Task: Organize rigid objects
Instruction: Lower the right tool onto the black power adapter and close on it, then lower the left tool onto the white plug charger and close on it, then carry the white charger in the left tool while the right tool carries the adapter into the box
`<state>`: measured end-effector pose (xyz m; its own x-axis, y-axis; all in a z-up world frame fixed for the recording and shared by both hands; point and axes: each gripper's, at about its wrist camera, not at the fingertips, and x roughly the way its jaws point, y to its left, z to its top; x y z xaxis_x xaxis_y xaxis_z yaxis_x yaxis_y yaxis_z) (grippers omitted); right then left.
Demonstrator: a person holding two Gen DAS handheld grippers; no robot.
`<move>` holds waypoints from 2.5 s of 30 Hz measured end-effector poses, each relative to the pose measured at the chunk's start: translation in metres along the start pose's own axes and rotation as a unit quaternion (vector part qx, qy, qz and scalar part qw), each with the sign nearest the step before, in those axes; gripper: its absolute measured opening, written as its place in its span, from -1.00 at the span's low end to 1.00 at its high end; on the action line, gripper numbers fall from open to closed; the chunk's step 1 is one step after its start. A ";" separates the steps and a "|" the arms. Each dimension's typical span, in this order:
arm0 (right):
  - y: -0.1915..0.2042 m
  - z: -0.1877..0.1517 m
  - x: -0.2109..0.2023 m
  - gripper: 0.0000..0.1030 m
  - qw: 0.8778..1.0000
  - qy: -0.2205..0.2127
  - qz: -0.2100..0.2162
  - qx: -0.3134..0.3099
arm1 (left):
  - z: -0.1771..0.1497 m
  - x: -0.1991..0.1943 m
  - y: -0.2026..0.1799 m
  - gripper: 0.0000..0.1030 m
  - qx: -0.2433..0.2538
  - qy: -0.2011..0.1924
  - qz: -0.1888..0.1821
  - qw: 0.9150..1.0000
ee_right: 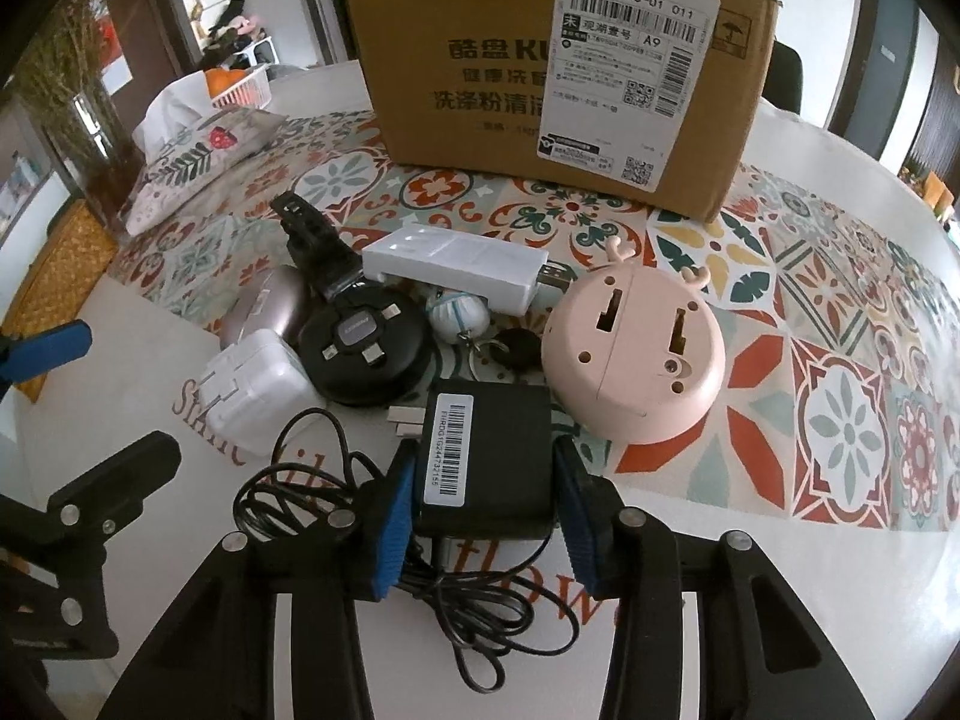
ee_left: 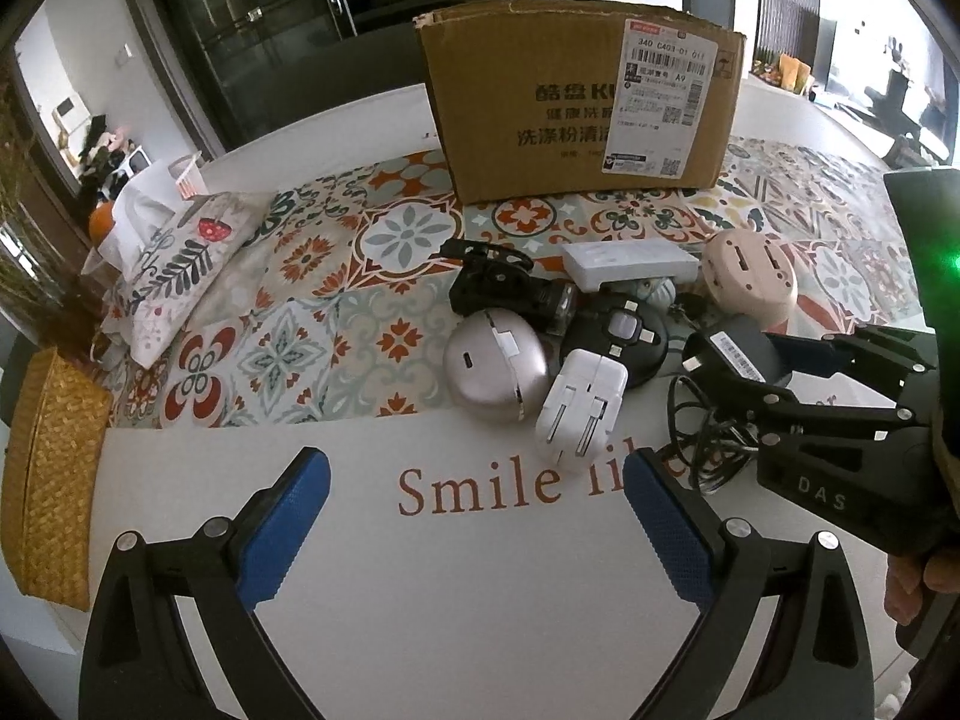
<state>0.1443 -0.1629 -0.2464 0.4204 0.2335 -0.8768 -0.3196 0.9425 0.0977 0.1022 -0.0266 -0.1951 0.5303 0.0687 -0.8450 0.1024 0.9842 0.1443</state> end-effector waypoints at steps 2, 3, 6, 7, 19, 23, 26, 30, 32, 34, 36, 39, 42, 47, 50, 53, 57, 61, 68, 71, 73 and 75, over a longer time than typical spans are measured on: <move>0.000 0.000 -0.001 -0.18 1.000 0.003 0.000 0.004 | 0.001 -0.001 0.000 0.93 0.002 -0.003 -0.006 1.000; 0.000 -0.001 -0.002 -0.18 1.000 0.005 0.002 0.008 | 0.001 -0.001 -0.001 0.92 0.004 -0.004 -0.010 1.000; -0.003 -0.005 -0.007 -0.18 1.000 0.011 0.001 0.023 | 0.001 -0.002 -0.004 0.90 0.014 -0.009 -0.019 1.000; -0.004 -0.007 -0.010 -0.18 1.000 0.012 -0.002 0.028 | 0.001 -0.003 -0.005 0.89 0.017 -0.011 -0.024 1.000; -0.017 -0.020 -0.039 -0.18 0.997 0.015 -0.041 0.064 | 0.007 0.006 -0.027 0.48 0.072 -0.026 -0.067 0.995; -0.018 -0.022 -0.038 -0.18 0.997 0.017 -0.045 0.066 | 0.008 0.014 -0.029 0.26 0.076 -0.022 -0.078 0.994; -0.018 -0.022 -0.037 -0.18 0.997 0.018 -0.045 0.067 | 0.007 0.022 -0.030 0.07 0.074 -0.009 -0.090 0.993; -0.018 -0.021 -0.034 -0.18 0.996 0.021 -0.044 0.069 | 0.007 0.029 -0.031 -0.14 0.068 0.000 -0.096 0.993; -0.018 -0.021 -0.033 -0.18 0.996 0.022 -0.044 0.070 | 0.006 0.032 -0.032 -0.17 0.064 0.002 -0.099 0.993; -0.020 -0.020 -0.032 -0.18 0.996 0.024 -0.043 0.071 | 0.006 0.036 -0.033 -0.17 0.060 0.006 -0.102 0.993; -0.020 -0.020 -0.030 -0.18 0.996 0.025 -0.043 0.073 | 0.007 0.041 -0.034 -0.18 0.058 0.011 -0.103 0.993; -0.019 -0.020 -0.028 -0.18 0.996 0.027 -0.043 0.073 | 0.007 0.048 -0.035 -0.25 0.055 0.016 -0.109 0.992; -0.019 -0.020 -0.026 -0.18 0.996 0.029 -0.044 0.075 | 0.007 0.054 -0.037 -0.44 0.056 0.023 -0.114 0.992; -0.019 -0.020 -0.027 -0.18 0.996 0.029 -0.044 0.077 | 0.007 0.048 -0.036 -0.44 0.051 0.023 -0.122 0.991; -0.019 -0.019 -0.033 -0.18 0.995 0.024 -0.043 0.081 | 0.009 0.039 -0.034 -0.44 0.049 0.014 -0.122 0.991; -0.017 -0.017 -0.041 -0.18 0.996 0.016 -0.045 0.081 | 0.012 0.027 -0.030 -0.44 0.042 0.006 -0.121 0.992; -0.015 -0.012 -0.056 -0.18 0.996 0.000 -0.045 0.081 | 0.019 0.006 -0.024 -0.44 0.036 -0.015 -0.121 0.992; -0.011 -0.006 -0.078 -0.18 0.995 -0.023 -0.049 0.080 | 0.027 -0.016 -0.019 -0.44 0.032 -0.038 -0.119 0.992; -0.005 0.011 -0.119 -0.18 0.992 -0.077 -0.057 0.081 | 0.048 -0.055 -0.007 -0.44 0.025 -0.086 -0.118 0.989; -0.003 0.019 -0.132 -0.18 0.990 -0.097 -0.062 0.080 | 0.058 -0.068 -0.002 -0.44 0.022 -0.106 -0.115 0.987; -0.002 0.026 -0.140 -0.18 0.988 -0.112 -0.066 0.078 | 0.065 -0.077 0.001 -0.44 0.022 -0.121 -0.111 0.986; 0.000 0.030 -0.147 -0.18 0.987 -0.123 -0.066 0.079 | 0.070 -0.082 0.004 -0.44 0.021 -0.130 -0.111 0.985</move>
<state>0.1083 -0.1903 -0.1038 0.6488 0.1392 -0.7481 -0.1210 0.9895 0.0793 0.1182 -0.0401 -0.0887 0.6883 -0.1973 -0.6981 0.2722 0.9622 -0.0036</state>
